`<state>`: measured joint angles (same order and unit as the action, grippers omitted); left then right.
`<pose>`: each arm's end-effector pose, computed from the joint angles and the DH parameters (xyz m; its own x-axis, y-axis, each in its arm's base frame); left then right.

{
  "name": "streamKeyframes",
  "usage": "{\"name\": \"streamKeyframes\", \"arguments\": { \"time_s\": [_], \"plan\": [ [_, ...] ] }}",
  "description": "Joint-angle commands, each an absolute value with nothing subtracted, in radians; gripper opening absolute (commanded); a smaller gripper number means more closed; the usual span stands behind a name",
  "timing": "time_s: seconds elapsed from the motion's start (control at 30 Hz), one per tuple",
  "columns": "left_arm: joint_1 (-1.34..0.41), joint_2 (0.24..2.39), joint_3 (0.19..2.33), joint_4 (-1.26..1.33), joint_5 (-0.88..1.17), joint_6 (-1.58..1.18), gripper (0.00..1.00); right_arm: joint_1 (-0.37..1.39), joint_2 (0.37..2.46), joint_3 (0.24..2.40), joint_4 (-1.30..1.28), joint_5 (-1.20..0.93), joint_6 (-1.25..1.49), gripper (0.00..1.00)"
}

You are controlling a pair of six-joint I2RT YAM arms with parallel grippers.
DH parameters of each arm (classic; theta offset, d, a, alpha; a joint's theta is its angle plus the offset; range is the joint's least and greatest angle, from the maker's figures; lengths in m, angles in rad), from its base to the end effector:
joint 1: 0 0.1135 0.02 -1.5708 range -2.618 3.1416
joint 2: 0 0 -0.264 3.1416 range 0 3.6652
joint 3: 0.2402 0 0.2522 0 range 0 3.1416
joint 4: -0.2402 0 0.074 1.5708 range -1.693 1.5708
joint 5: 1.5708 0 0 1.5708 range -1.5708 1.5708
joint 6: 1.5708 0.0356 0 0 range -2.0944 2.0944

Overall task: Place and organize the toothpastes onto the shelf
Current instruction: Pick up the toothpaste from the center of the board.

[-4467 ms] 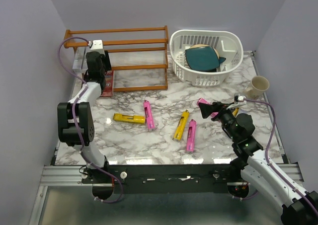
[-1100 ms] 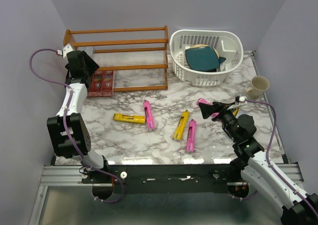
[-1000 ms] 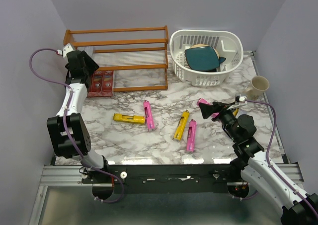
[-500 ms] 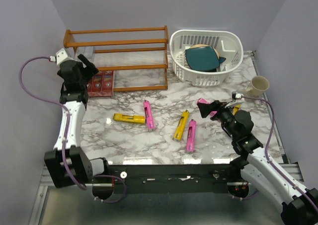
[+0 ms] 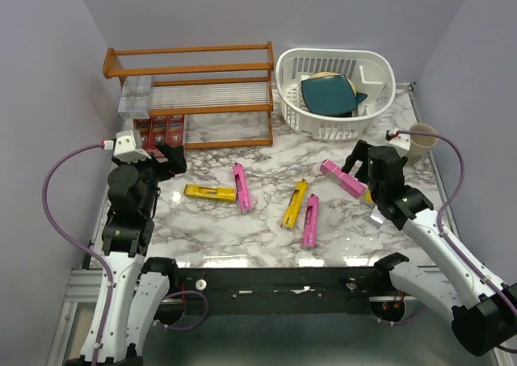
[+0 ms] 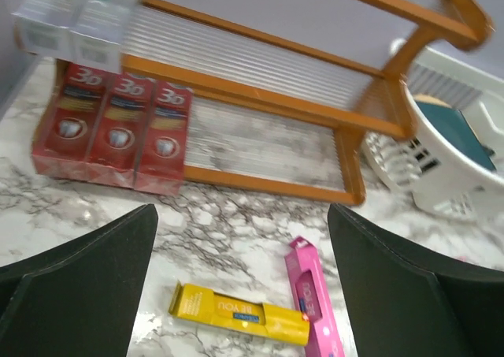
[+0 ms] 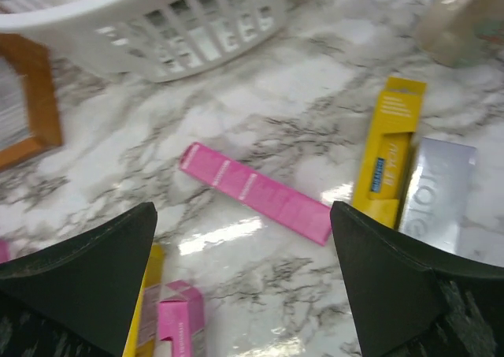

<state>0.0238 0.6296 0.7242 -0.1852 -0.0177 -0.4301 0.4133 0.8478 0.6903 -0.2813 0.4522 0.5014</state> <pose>0.1539 0.0043 0.3419 -0.0649 -0.4186 -0.9059 -0.0753 0.9072 -0.4138 0.1827 0.0631 0.2872 -0.3407 0.3227 -0.8831 0.1879 0.9437 0.2723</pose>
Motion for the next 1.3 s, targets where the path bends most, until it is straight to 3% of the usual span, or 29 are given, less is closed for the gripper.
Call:
{"name": "streamKeyframes", "arguments": {
  "time_s": [0.0,0.3,0.43,0.87,1.03,1.27],
  "plan": [
    [-0.164,0.488,0.658,-0.322,-0.143,-0.304,0.99,0.33,0.961,0.8,-0.587,0.704,0.61,1.0],
    [-0.348,0.256,0.588,-0.331,-0.212,-0.281,0.99,0.005,1.098,0.828,-0.56,0.412,0.626,1.0],
    [-0.383,0.216,0.578,-0.339,-0.235,-0.275,0.99,-0.146,1.204,0.834,-0.519,0.25,0.635,0.94],
    [-0.393,0.201,0.563,-0.319,-0.176,-0.265,0.99,-0.248,1.413,0.821,-0.466,0.224,0.607,0.79],
    [-0.393,0.207,0.561,-0.316,-0.155,-0.267,0.99,-0.258,1.411,0.781,-0.454,0.212,0.629,0.63],
    [-0.393,0.219,0.558,-0.311,-0.135,-0.268,0.99,-0.259,1.417,0.742,-0.446,0.178,0.635,0.59]
  ]
}}
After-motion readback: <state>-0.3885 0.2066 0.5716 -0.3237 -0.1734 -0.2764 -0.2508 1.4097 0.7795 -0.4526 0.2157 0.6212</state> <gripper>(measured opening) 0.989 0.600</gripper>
